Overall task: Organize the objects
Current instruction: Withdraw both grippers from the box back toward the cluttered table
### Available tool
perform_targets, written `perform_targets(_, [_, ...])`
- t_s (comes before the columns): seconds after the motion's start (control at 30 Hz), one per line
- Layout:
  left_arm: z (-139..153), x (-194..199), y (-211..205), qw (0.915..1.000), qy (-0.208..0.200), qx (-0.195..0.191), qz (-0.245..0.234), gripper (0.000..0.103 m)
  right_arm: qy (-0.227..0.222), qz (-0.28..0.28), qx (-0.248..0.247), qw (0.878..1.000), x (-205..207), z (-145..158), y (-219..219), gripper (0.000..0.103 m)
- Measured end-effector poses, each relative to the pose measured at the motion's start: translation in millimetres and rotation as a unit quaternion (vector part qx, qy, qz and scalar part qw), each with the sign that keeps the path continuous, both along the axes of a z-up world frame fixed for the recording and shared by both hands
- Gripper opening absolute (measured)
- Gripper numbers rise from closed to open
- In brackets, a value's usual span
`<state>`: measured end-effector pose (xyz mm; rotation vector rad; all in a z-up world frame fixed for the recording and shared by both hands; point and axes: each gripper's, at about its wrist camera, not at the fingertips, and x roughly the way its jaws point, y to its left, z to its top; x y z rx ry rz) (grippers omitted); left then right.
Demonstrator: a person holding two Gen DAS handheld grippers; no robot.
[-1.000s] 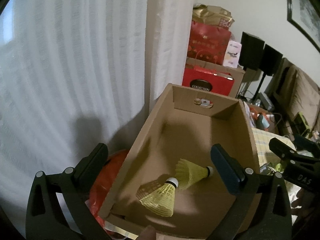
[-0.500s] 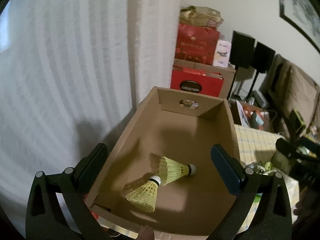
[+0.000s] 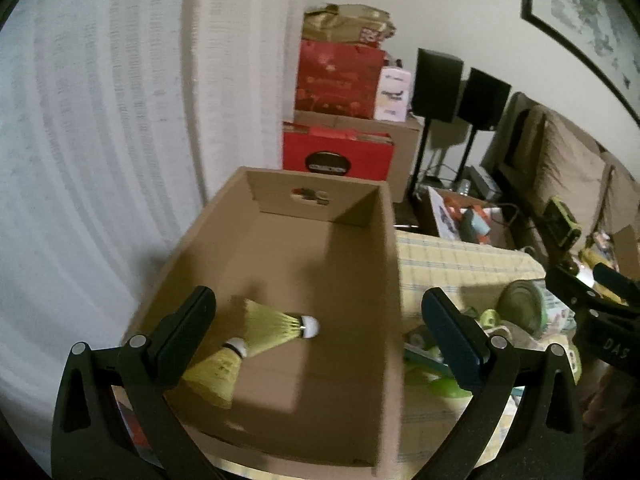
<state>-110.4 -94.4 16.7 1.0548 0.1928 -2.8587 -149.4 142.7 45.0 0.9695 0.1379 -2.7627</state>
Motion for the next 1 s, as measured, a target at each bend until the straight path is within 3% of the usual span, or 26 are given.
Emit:
perform_targets(0.67, [9, -8, 73, 0.9987, -0.004, -0.005, -0.050, 0.103, 0.002, -0.040, 0.005, 0.999, 10, 0, 67, 0.103])
perform_targets(1.0, [-2, -9, 96, 0.9970, -0.012, -0.006, -0.076, 0.103, -0.001, -0.062, 0.009, 0.998, 13, -6, 98, 0.103])
